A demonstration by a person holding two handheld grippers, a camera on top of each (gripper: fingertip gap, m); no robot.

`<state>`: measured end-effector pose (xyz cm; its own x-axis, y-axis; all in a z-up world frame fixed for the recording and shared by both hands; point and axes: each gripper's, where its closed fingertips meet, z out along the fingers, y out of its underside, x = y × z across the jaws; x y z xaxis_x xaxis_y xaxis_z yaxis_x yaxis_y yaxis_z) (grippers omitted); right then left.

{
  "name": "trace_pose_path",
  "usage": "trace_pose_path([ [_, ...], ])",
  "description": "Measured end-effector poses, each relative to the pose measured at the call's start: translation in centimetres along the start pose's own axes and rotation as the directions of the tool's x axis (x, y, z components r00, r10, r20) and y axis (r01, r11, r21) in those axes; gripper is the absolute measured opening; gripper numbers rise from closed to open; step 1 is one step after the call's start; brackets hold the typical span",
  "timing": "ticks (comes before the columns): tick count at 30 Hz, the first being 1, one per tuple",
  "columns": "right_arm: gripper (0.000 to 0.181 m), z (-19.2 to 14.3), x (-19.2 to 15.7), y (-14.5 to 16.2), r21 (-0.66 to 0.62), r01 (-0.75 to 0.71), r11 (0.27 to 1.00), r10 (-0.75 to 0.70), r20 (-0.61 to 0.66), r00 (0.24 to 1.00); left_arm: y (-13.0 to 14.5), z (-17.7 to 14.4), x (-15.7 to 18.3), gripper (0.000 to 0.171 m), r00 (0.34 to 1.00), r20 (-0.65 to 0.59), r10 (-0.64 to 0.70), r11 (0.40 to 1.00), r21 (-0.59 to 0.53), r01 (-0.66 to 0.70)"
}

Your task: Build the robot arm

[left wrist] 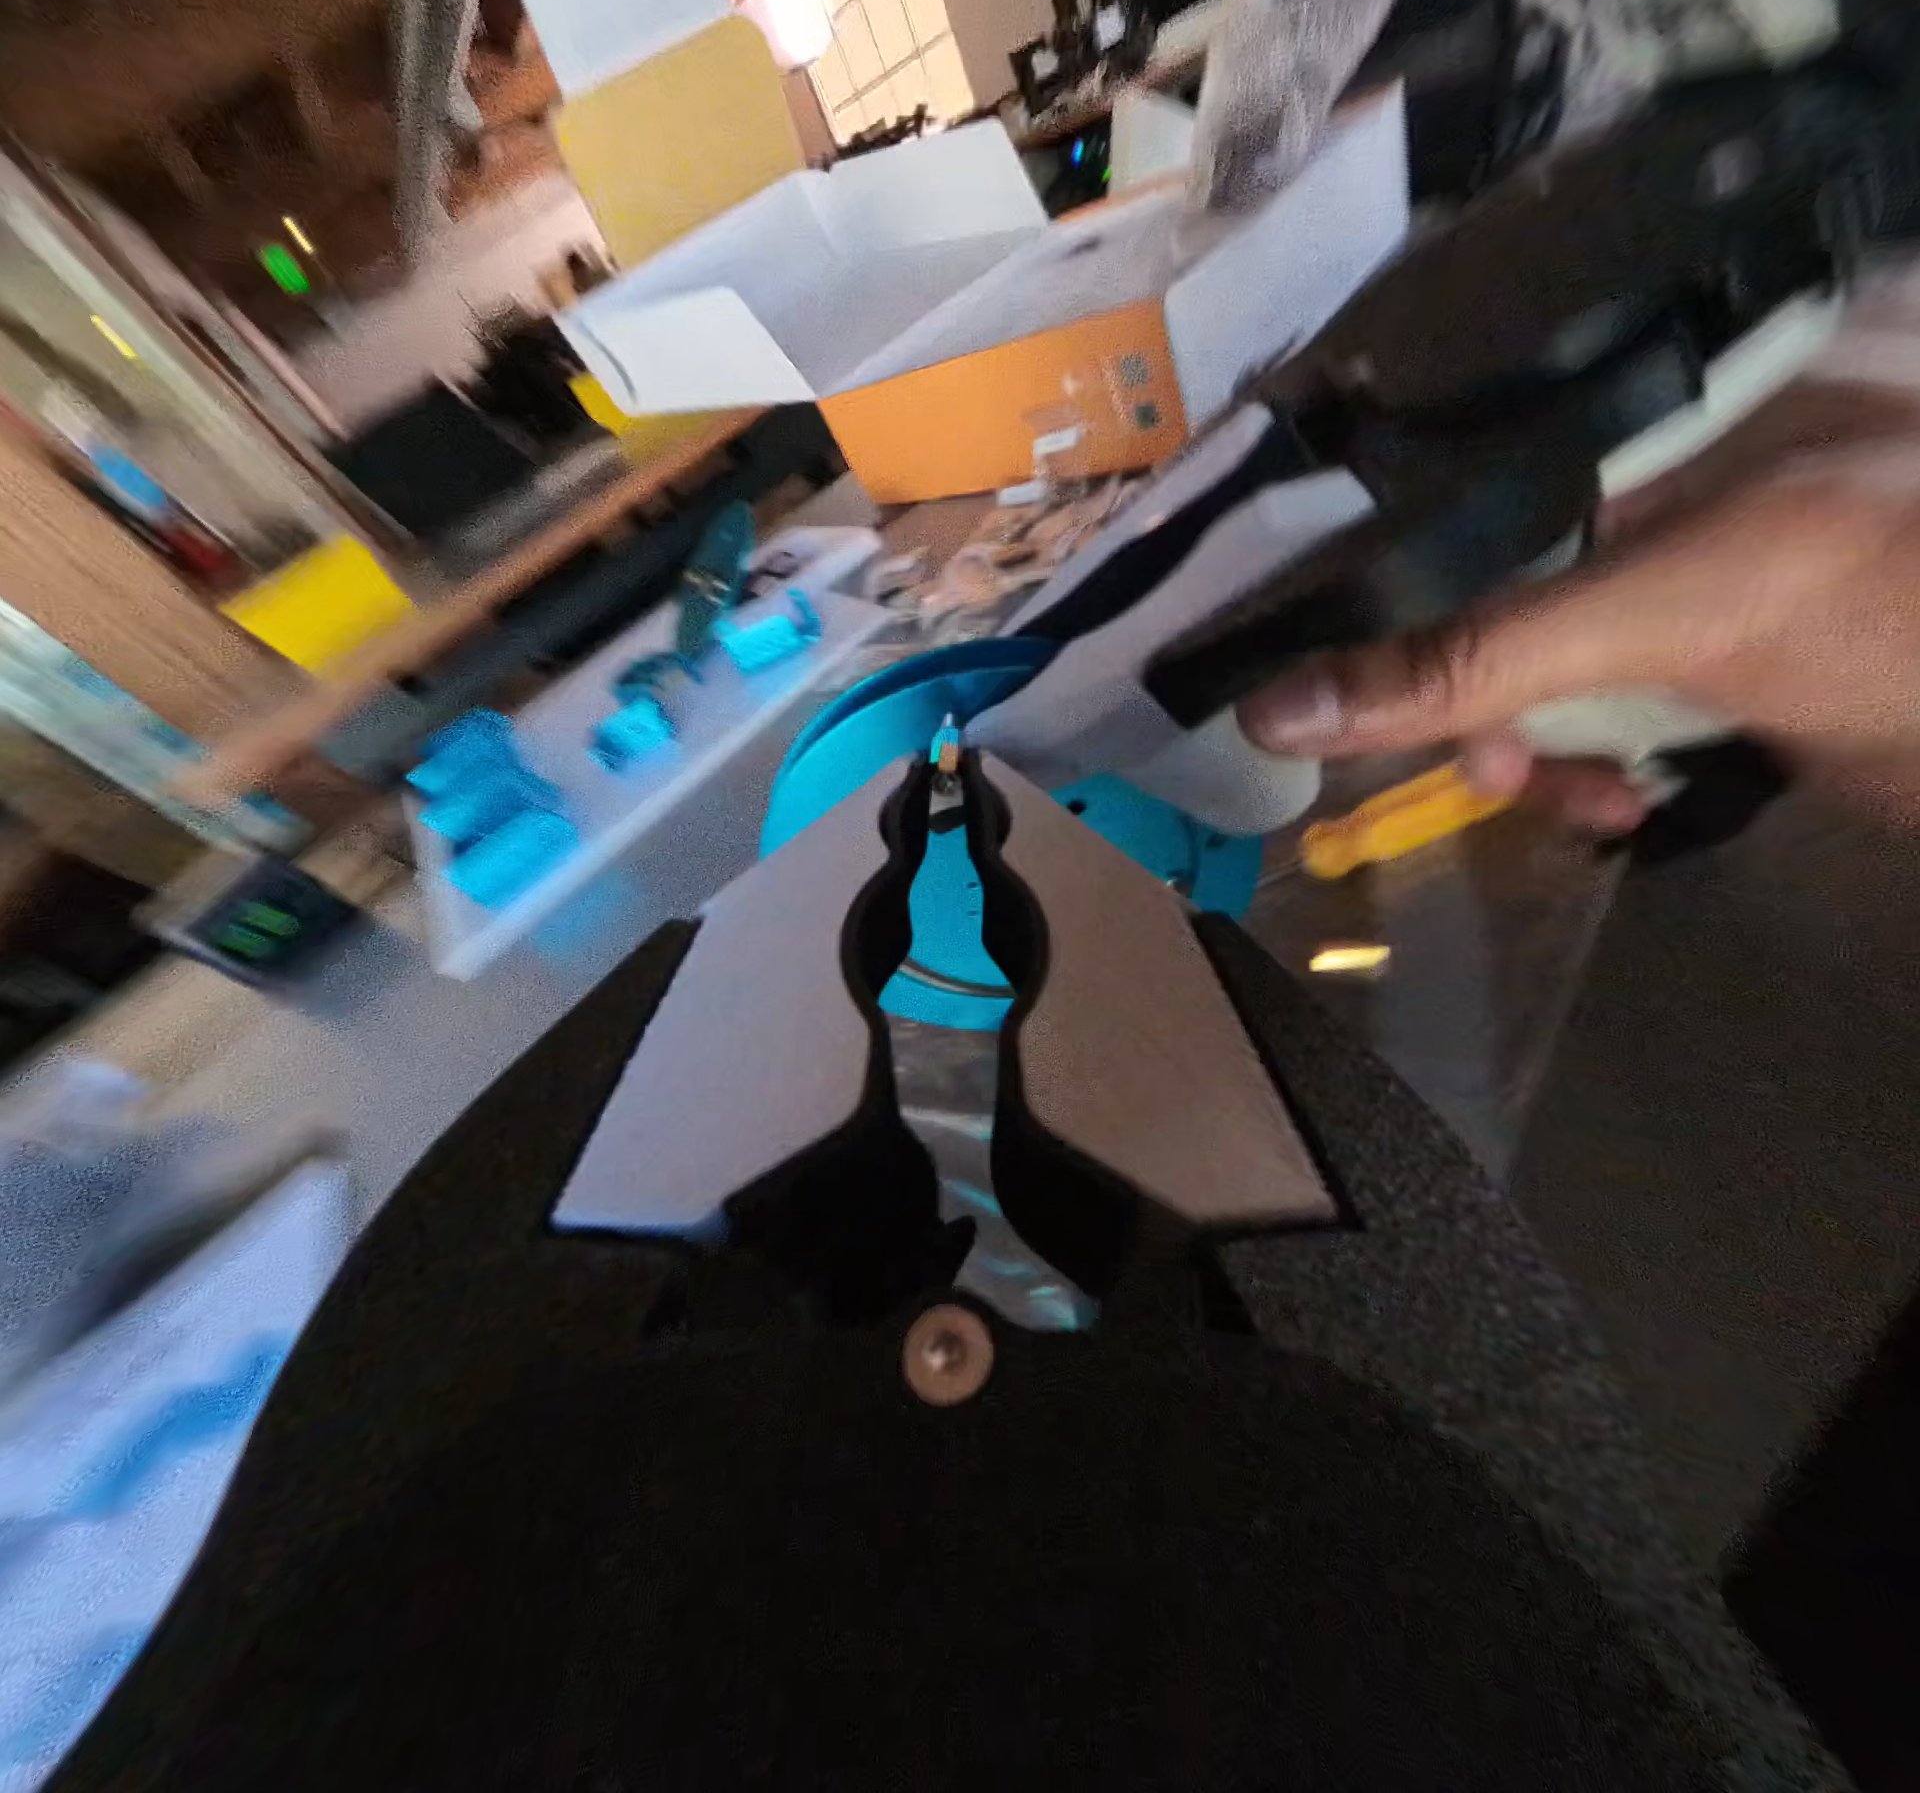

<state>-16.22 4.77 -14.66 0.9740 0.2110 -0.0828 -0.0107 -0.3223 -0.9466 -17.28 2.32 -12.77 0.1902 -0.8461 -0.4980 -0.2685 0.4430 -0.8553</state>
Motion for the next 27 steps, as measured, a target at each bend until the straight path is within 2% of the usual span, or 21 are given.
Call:
trace_pose_path([
  [1,0.013,0.0,0.0,0.0,-0.004,0.003,1.0,-0.003,-0.001,1.0,0.1,0.0,0.0,0.005,0.945,0.068,0.321,0.947,-0.034,-0.319],
  [2,0.013,0.0,0.0,0.1,-0.007,0.008,1.0,-0.008,-0.004,1.0,0.2,0.0,0.1,0.004,0.794,0.124,0.595,0.804,-0.078,-0.59],
  [3,0.013,0.0,0.1,0.1,-0.006,0.005,1.0,-0.005,-0.004,1.0,0.2,0.1,0.0,0.005,0.648,0.162,0.745,0.666,-0.109,-0.738],
  [4,0.013,-0.1,0.1,0.1,-0.003,-0.002,1.0,0.002,-0.002,1.0,0.2,0.1,0.0,0.004,0.615,0.173,0.769,0.636,-0.108,-0.764],
  [5,0.013,-0.1,0.2,0.1,-0.003,-0.003,1.0,0.003,0.001,1.0,0.2,0.1,0.0,0.005,0.691,0.161,0.705,0.708,-0.087,-0.701],
  [6,0.013,-0.1,0.1,0.1,-0.004,0.001,1.0,-0.001,0.001,1.0,0.2,0.0,0.0,0.005,0.802,0.138,0.582,0.813,-0.068,-0.578],
  [8,0.013,0.0,0.0,0.1,-0.007,0.013,1.0,-0.013,-0.005,1.0,0.3,-0.4,0.0,0.006,0.962,0.088,0.257,0.966,-0.046,-0.254],
  [9,0.013,0.0,0.0,0.1,-0.005,0.008,1.0,-0.008,-0.004,1.0,0.4,-0.7,0.0,0.01,0.995,0.063,0.082,0.996,-0.033,-0.08],
  [10,0.013,-0.1,0.1,0.1,-0.003,0.001,1.0,-0.001,-0.002,1.0,0.4,-0.9,0.0,0.011,0.995,0.036,-0.091,0.996,-0.023,0.092],
  [12,0.013,-0.1,0.1,0.2,-0.004,-0.003,1.0,0.003,0.0,1.0,0.2,-1.1,0.1,0.015,0.916,-0.037,-0.399,0.917,0.005,0.4],
  [15,0.013,0.0,-0.1,0.1,-0.009,0.013,1.0,-0.013,-0.001,1.0,-0.8,-0.9,0.1,0.016,0.673,-0.192,-0.714,0.682,0.027,0.731],
  [17,0.013,0.0,-0.2,0.1,-0.011,0.017,1.0,-0.017,0.0,1.0,-0.7,-0.3,0.0,0.016,0.521,-0.251,-0.816,0.54,-0.007,0.842],
  [19,0.013,0.0,-0.2,0.1,-0.01,0.017,1.0,-0.017,-0.002,1.0,-0.4,0.1,0.2,0.007,0.427,-0.289,-0.857,0.458,-0.045,0.888],
  [20,0.013,0.0,-0.2,0.1,-0.009,0.015,1.0,-0.015,-0.004,1.0,-0.4,0.1,0.2,0.006,0.409,-0.301,-0.862,0.441,-0.046,0.896],
  [21,0.013,-0.1,-0.1,0.2,-0.008,0.011,1.0,-0.011,-0.004,1.0,-0.4,0.2,0.3,0.005,0.442,-0.294,-0.848,0.473,-0.04,0.88],
  [22,0.013,-0.1,-0.1,0.2,-0.007,0.007,1.0,-0.008,-0.004,1.0,-0.4,0.2,0.3,0.005,0.539,-0.262,-0.8,0.564,-0.025,0.825],
  [23,0.013,-0.1,0.0,0.2,-0.007,0.006,1.0,-0.006,-0.004,1.0,-0.3,0.2,0.4,0.004,0.689,-0.198,-0.697,0.703,-0.004,0.711],
  [24,0.013,-0.1,0.0,0.2,-0.009,0.005,1.0,-0.005,-0.004,1.0,-0.2,0.3,0.3,0.004,0.84,-0.115,-0.53,0.845,0.005,0.534],
  [25,0.013,-0.1,0.0,0.2,-0.01,0.002,1.0,-0.002,-0.002,1.0,-0.2,0.3,0.3,0.004,0.951,-0.034,-0.308,0.951,-0.001,0.308],
  [26,0.013,-0.2,0.0,0.2,-0.007,-0.005,1.0,0.005,0.005,1.0,-0.2,0.3,0.2,0.004,0.998,0.038,-0.048,0.999,-0.019,0.049],
  [27,0.013,-0.2,0.0,0.2,-0.005,-0.01,1.0,0.01,0.008,1.0,-0.2,0.3,0.2,0.005,0.971,0.097,0.217,0.976,-0.047,-0.214],
])
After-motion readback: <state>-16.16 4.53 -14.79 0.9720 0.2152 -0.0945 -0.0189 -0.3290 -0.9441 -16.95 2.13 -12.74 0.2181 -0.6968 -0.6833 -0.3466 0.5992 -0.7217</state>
